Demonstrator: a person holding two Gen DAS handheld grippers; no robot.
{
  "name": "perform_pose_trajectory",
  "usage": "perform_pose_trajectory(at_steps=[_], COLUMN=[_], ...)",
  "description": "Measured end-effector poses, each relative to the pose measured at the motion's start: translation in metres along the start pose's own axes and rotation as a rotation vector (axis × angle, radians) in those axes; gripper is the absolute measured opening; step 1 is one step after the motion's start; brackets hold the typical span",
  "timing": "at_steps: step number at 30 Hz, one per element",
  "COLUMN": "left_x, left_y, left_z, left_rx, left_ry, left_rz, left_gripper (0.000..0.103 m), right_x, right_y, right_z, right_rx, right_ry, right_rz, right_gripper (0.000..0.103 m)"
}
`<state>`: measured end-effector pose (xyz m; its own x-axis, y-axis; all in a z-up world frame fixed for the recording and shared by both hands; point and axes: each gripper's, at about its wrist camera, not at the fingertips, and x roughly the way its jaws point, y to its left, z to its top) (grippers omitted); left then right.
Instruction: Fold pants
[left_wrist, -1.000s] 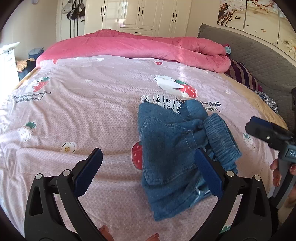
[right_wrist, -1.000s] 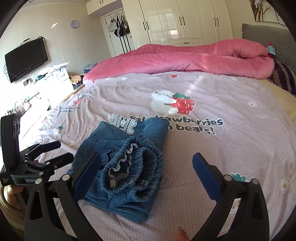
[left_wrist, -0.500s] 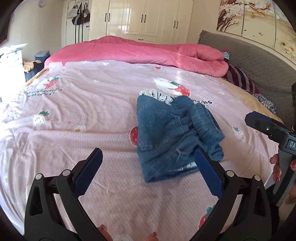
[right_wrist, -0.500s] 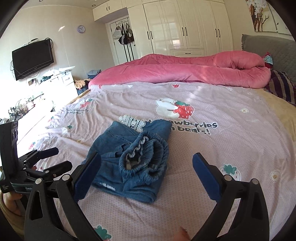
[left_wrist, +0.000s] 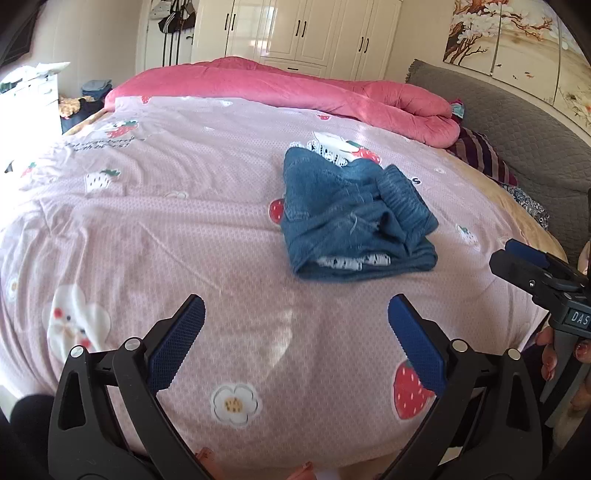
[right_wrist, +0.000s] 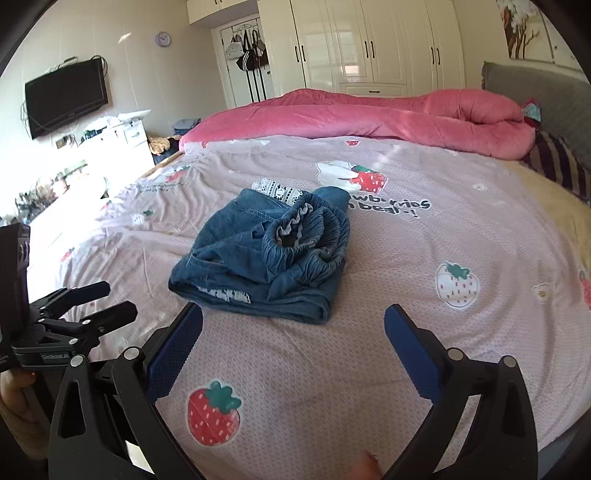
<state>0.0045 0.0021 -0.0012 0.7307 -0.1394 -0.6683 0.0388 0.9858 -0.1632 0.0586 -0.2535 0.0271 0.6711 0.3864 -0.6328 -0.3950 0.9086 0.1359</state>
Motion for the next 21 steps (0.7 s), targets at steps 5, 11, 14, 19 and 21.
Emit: perform_pose_trajectory(at_steps=[5,11,14,19,21], left_x=[-0.007,-0.006,-0.003,0.002,0.004], left_y=[-0.002,-0.007,-0.007,-0.005,-0.005], left_z=[-0.014,-0.027,-0.029,-0.031,-0.031], left_rx=[0.000,-0.005,-0.005,-0.006,-0.007], left_ry=[-0.004,0.016,0.018,0.027,0.031], left_rz=[0.009,-0.001,0.008,0.013,0.012], left_gripper=[0.093,0.093,0.093,0.093,0.093], right_x=[-0.008,-0.017,-0.018,-0.010,-0.008], right_y=[0.000,-0.002,-0.003,-0.003,-0.003], right_z=[-0.012,-0.024,-0.031,-0.036,-0.036], right_rx=[0.029,0.041,0.049,0.045,0.039], right_ry=[-0.007,-0.018,-0.009,0.016,0.019], right_rz=[-0.007,-0.037,-0.041,-0.045,-0.048], right_gripper=[0.098,0.098,0.098,0.098,0.098])
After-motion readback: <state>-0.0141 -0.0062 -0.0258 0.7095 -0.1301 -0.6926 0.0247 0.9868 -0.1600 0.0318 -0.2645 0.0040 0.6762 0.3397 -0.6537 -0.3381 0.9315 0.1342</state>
